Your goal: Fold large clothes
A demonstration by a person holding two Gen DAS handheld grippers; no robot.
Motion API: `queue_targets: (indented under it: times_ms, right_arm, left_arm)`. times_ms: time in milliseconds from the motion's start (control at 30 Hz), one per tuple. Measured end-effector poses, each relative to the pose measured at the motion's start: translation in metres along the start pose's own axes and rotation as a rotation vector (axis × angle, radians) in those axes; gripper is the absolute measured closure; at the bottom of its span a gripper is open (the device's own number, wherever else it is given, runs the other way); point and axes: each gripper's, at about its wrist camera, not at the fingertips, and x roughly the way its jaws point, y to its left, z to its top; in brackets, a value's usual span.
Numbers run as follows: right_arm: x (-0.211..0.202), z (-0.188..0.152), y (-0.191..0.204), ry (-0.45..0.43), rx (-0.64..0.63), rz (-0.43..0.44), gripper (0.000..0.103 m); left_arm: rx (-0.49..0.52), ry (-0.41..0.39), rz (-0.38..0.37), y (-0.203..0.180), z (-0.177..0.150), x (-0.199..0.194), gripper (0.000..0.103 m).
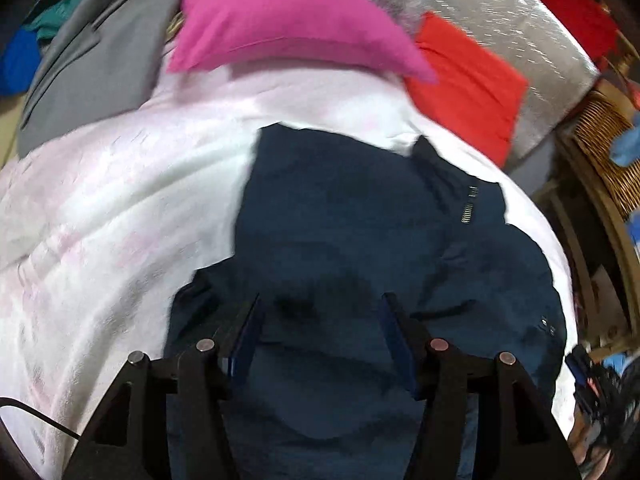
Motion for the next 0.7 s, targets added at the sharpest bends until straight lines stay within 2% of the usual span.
queue_targets:
  times_ms: [100,200,233,267,300,333,433,500,533,567,667,700]
  right_arm:
    - [-0.007,0.008,-0.016,-0.052,0.045,-0.063,0.076]
    - [-0.014,0.015,-0.028,-0.09,0.054,-0.138,0.075]
    - [-0.013,0.018,-0.033,-0.085,0.064,-0.151,0.061]
    - [-0.009,0.02,-0.038,-0.064,0.081,-0.153,0.039]
    - [-0.007,0.02,-0.044,-0.051,0.097,-0.141,0.032]
    - [-0.004,0.02,-0.049,-0.038,0.112,-0.13,0.03]
    - [0.017,0.016,-0.051,0.069,0.093,-0.113,0.031]
    - [0.024,0.013,-0.048,0.106,0.056,-0.132,0.031]
    - [0.026,0.011,-0.044,0.111,0.031,-0.142,0.04]
    - [0.024,0.011,-0.039,0.108,-0.002,-0.152,0.054]
    - [0.013,0.009,-0.019,0.063,-0.118,-0.198,0.075]
    - [0.01,0.008,-0.014,0.046,-0.157,-0.227,0.076]
  left_arm:
    - [0.036,0.035,-0.007,-0.012,-0.005,0.011,0.042]
    - [0.046,0.075,0.026,-0.02,-0.01,0.026,0.042]
    - [0.05,0.083,0.041,-0.022,-0.011,0.029,0.042]
    - [0.057,0.09,0.055,-0.023,-0.012,0.033,0.039]
    - [0.068,0.101,0.072,-0.024,-0.013,0.037,0.038]
    - [0.079,0.112,0.087,-0.025,-0.014,0.041,0.036]
    - [0.078,0.12,0.093,-0.025,-0.016,0.045,0.036]
    - [0.077,0.117,0.089,-0.027,-0.015,0.043,0.036]
    - [0.073,0.108,0.082,-0.027,-0.014,0.039,0.036]
    - [0.067,0.091,0.072,-0.025,-0.012,0.037,0.036]
    - [0.053,0.04,0.057,-0.023,-0.007,0.023,0.036]
    - [0.049,0.034,0.063,-0.021,-0.006,0.022,0.036]
